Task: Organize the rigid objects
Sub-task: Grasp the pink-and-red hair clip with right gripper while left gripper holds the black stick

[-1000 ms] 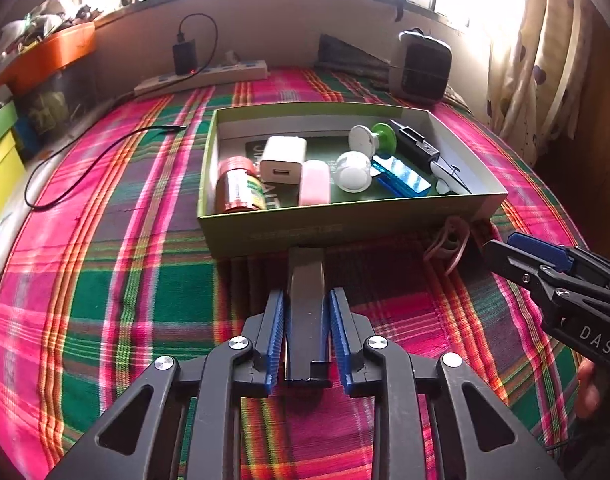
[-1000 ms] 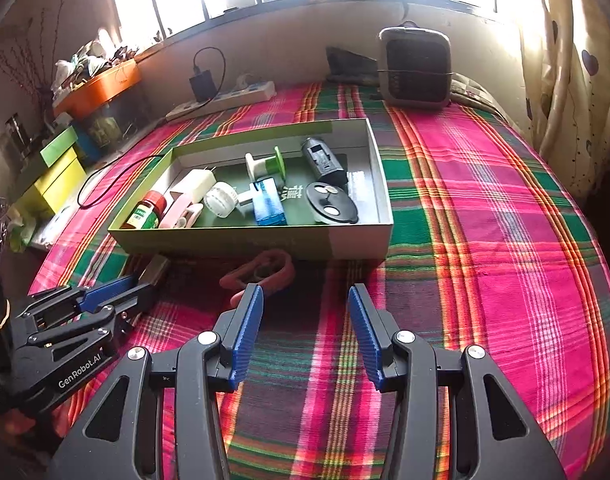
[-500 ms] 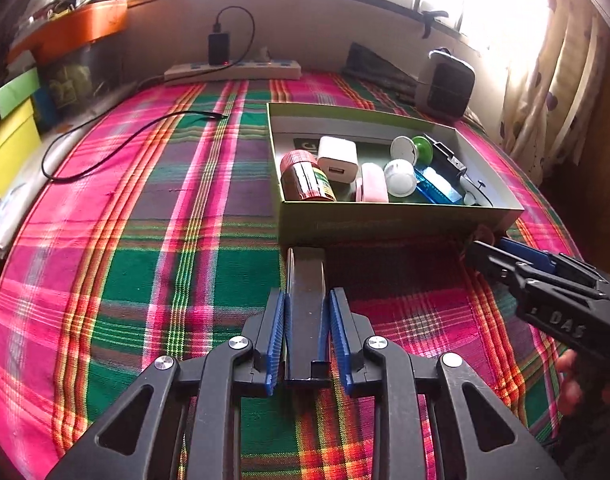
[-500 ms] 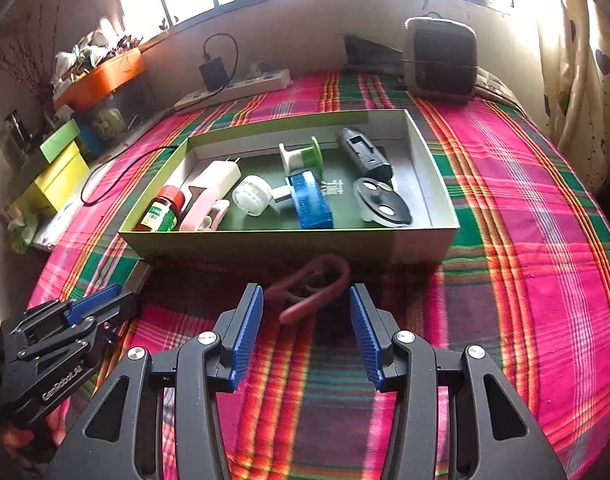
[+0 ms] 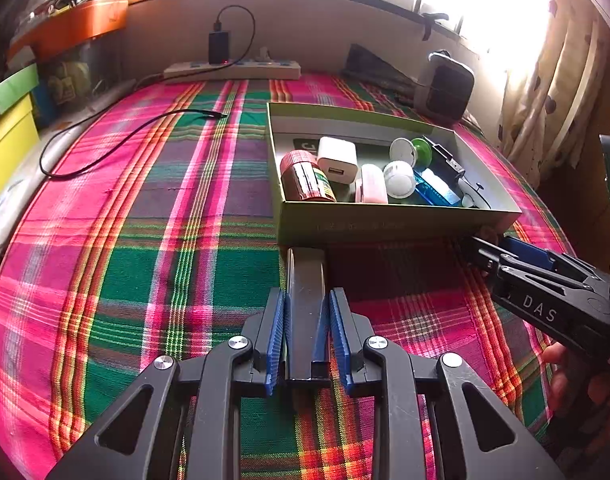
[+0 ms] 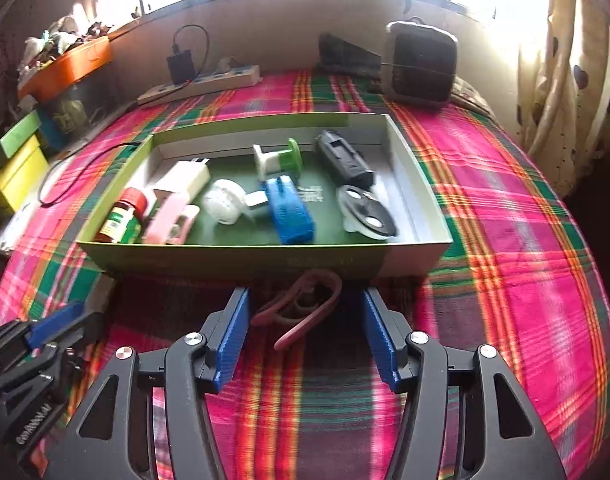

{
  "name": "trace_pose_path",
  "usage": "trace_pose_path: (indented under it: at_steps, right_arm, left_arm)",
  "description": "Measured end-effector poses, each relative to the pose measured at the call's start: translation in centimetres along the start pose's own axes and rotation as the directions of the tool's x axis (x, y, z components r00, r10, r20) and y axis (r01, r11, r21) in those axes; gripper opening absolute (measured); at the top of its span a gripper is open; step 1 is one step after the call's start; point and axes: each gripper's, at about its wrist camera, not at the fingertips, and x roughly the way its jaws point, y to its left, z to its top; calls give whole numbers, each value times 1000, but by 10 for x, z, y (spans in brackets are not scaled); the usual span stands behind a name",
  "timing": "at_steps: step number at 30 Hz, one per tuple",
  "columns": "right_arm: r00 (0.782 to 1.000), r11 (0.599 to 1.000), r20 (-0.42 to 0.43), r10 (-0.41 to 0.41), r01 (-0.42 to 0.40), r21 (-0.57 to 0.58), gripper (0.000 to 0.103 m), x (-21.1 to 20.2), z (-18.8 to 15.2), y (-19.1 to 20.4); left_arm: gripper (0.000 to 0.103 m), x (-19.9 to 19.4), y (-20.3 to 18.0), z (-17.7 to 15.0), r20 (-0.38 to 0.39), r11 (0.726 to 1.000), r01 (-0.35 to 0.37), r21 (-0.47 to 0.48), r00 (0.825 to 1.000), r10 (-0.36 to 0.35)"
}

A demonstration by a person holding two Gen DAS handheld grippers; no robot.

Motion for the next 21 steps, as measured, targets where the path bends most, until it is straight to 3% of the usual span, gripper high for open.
trace_pose_path:
  at_steps: [21]
  right_arm:
    - [999,1000,-29,-21,22,8,56,-2,-13,-39]
  left_arm:
    - [25,0,-4,0,0,1000,-9,14,1000,9]
